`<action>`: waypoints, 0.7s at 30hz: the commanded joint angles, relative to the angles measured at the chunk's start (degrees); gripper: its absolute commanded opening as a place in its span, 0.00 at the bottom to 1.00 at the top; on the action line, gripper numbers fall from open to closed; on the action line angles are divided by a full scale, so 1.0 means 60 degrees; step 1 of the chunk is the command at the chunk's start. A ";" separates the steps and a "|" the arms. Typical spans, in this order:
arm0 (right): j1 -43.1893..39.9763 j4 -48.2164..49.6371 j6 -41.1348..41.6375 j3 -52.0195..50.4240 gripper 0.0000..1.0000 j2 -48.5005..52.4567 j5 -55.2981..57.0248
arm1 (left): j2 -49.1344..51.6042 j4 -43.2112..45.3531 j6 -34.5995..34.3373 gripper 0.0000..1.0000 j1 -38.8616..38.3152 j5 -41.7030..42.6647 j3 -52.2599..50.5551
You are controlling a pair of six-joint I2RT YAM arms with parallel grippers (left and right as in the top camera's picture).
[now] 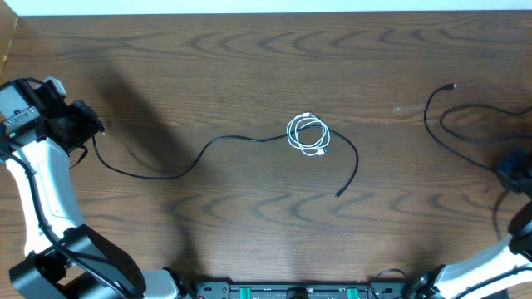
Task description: Untangle cables
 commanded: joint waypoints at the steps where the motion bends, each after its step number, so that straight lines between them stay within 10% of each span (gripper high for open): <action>1: -0.0834 0.0036 0.0237 -0.0182 0.02 0.0350 -0.1009 | 0.0058 0.0076 0.0131 0.08 -0.0022 0.0051 -0.0029; 11: -0.1155 -0.0346 -0.2987 -0.0182 0.02 0.0226 -0.6856 | 0.0058 0.0164 0.0127 0.08 -0.0025 0.0055 -0.0029; 21: -0.0113 -0.3643 -0.5836 -0.0186 0.06 -0.1133 -0.7639 | 0.0058 0.0142 0.0127 0.08 -0.0025 0.0058 -0.0029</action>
